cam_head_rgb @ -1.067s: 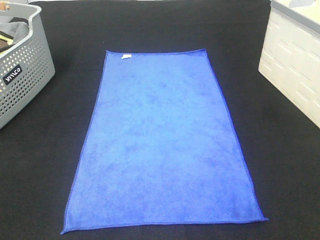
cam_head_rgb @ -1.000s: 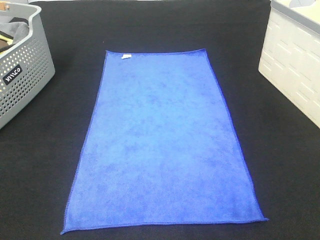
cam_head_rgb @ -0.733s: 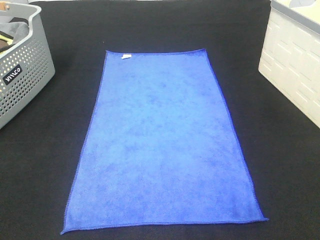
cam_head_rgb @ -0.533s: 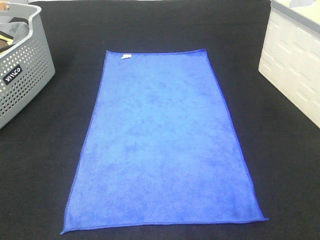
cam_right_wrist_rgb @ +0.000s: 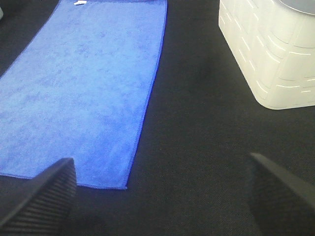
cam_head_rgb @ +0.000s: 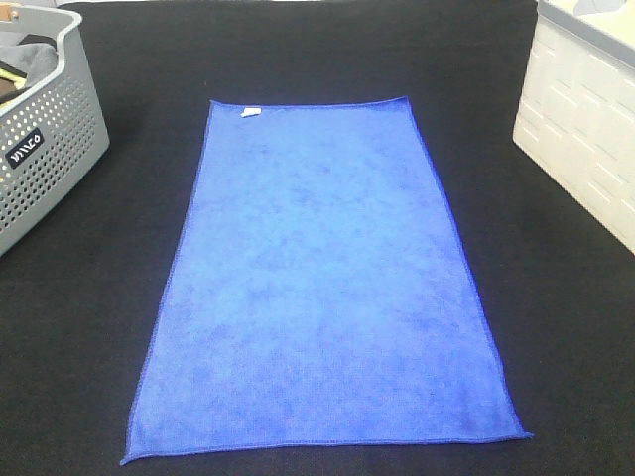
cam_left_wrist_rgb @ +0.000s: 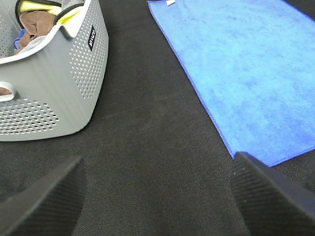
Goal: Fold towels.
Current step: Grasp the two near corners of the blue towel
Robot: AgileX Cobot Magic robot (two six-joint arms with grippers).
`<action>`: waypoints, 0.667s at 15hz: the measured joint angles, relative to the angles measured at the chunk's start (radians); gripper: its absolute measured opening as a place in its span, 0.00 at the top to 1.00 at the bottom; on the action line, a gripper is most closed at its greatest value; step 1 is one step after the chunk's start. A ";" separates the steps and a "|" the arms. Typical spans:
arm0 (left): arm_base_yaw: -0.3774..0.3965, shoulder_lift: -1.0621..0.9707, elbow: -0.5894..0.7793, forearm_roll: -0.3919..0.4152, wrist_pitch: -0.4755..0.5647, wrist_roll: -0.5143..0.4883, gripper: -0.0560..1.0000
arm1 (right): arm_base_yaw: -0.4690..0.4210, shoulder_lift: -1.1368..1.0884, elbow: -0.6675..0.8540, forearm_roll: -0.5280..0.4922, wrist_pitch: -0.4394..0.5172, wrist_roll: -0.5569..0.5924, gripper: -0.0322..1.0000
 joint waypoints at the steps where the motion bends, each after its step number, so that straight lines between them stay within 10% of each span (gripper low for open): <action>1: 0.000 0.000 0.000 0.000 0.000 0.000 0.22 | 0.000 0.000 0.000 0.000 0.000 0.000 0.13; 10: 0.000 0.000 0.000 0.000 0.000 0.000 0.22 | 0.000 0.000 0.000 0.000 0.000 0.000 0.13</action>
